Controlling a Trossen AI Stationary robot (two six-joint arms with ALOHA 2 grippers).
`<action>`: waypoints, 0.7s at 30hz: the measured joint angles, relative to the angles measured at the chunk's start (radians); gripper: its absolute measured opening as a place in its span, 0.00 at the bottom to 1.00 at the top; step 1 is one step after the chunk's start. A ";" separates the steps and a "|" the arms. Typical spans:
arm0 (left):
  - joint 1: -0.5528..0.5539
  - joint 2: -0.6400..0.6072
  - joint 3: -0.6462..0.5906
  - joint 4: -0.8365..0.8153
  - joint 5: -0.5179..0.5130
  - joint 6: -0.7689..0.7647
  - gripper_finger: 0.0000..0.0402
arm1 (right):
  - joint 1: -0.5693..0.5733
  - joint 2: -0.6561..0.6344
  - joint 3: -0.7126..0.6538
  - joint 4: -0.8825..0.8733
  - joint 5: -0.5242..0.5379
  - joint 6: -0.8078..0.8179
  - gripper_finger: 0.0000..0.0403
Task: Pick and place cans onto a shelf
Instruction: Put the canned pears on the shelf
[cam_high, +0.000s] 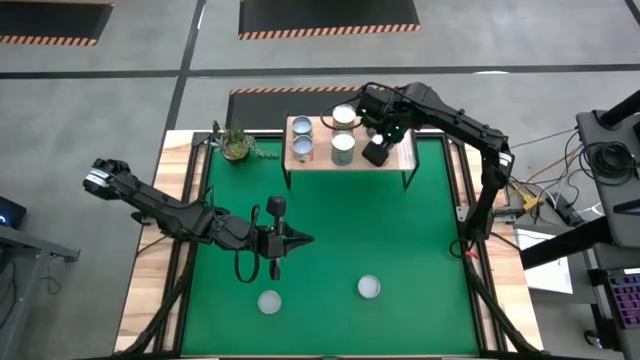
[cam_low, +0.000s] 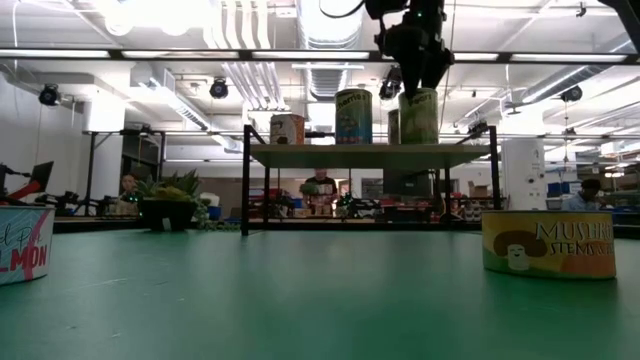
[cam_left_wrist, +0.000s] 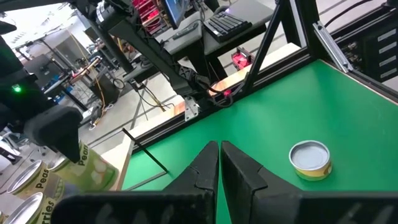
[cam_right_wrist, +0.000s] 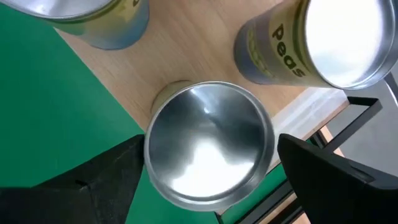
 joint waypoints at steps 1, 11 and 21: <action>0.000 0.000 0.000 0.000 0.000 0.000 0.00 | 0.000 0.000 0.000 0.000 0.000 0.000 0.88; 0.000 0.000 0.000 -0.001 0.000 0.000 0.00 | 0.000 -0.010 0.046 -0.001 0.000 -0.010 0.86; 0.000 0.000 0.000 -0.003 0.000 0.000 0.00 | 0.003 -0.058 0.139 0.002 -0.008 -0.059 0.75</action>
